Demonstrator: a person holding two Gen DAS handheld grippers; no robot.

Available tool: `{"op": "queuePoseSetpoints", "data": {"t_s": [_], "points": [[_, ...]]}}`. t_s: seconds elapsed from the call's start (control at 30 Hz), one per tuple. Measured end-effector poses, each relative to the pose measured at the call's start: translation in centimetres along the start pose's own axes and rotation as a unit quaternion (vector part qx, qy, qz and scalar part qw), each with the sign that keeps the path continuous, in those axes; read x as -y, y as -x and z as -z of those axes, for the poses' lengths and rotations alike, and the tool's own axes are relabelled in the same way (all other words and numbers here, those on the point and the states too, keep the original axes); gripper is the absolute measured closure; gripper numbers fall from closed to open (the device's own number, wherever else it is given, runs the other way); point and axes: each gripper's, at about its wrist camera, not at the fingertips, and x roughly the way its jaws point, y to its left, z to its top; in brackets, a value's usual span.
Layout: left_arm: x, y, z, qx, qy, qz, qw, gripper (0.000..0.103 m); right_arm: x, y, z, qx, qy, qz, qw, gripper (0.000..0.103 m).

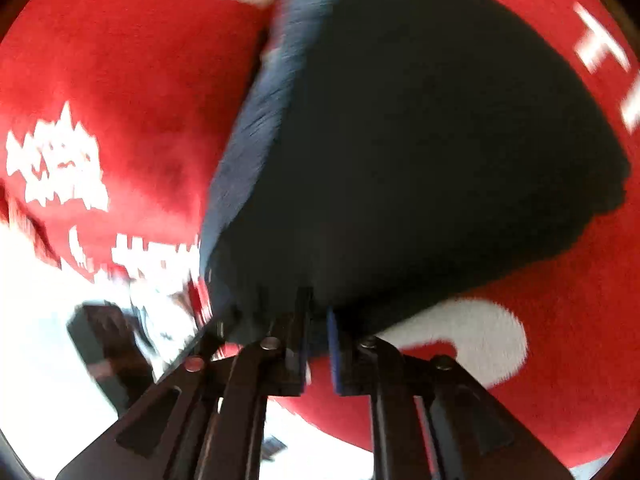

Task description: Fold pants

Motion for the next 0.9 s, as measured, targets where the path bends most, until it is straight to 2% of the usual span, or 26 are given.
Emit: {"op": "queuePoseSetpoints", "data": {"t_s": [0.07, 0.17, 0.23, 0.33, 0.4, 0.47, 0.53, 0.6, 0.7, 0.77, 0.83, 0.87, 0.9], "points": [[0.6, 1.1, -1.0, 0.016, -0.009, 0.002, 0.9998, 0.039, -1.7, 1.5, 0.3, -0.002, 0.046, 0.003, 0.999, 0.088], [2.1, 1.6, -2.7, 0.030, -0.027, 0.006, 0.9992, 0.039, -4.4, 5.2, -0.9, 0.061, 0.112, 0.046, 0.991, 0.088], [3.6, 0.9, -4.2, 0.034, -0.035, 0.006, 0.9988, 0.039, -4.9, 6.4, -3.0, 0.093, 0.117, 0.089, 0.985, 0.088], [4.8, -1.0, -5.3, 0.036, -0.037, -0.005, 0.9987, 0.039, -4.4, 6.6, -6.5, 0.119, 0.100, 0.095, 0.983, 0.088], [4.9, -2.9, -5.3, 0.025, -0.035, -0.034, 0.9985, 0.039, -4.0, 5.7, -8.2, 0.128, 0.104, 0.114, 0.980, 0.088], [4.0, -4.8, -4.8, -0.001, -0.022, -0.055, 0.9982, 0.039, -3.2, 4.8, -9.3, 0.127, 0.100, 0.127, 0.979, 0.088], [2.8, -5.0, -3.8, -0.007, -0.009, -0.041, 0.9991, 0.039, -2.6, 3.1, -9.9, 0.117, 0.086, 0.136, 0.980, 0.089], [1.7, -4.7, -2.8, -0.012, -0.001, -0.030, 0.9995, 0.032, -2.6, 1.6, -9.1, 0.108, 0.085, 0.125, 0.983, 0.089], [0.1, -3.5, -1.8, -0.011, 0.003, -0.025, 0.9996, 0.031, -4.0, -0.5, -7.6, 0.079, 0.106, 0.135, 0.982, 0.089], [-1.2, -2.5, -1.2, -0.009, 0.012, -0.032, 0.9994, 0.031, -4.8, -1.7, -6.6, 0.053, 0.109, 0.123, 0.985, 0.089], [-2.3, -1.8, -0.7, -0.006, 0.020, -0.047, 0.9987, 0.031, -6.1, -3.1, -5.7, 0.034, 0.132, 0.126, 0.983, 0.089], [-3.2, -1.4, -0.4, -0.005, 0.025, -0.060, 0.9979, 0.031, -7.2, -3.6, -5.2, 0.028, 0.152, 0.136, 0.979, 0.087], [-3.7, -1.2, -0.2, -0.005, 0.029, -0.066, 0.9974, 0.031, -8.4, -4.3, -4.9, 0.026, 0.174, 0.150, 0.973, 0.072]]}}
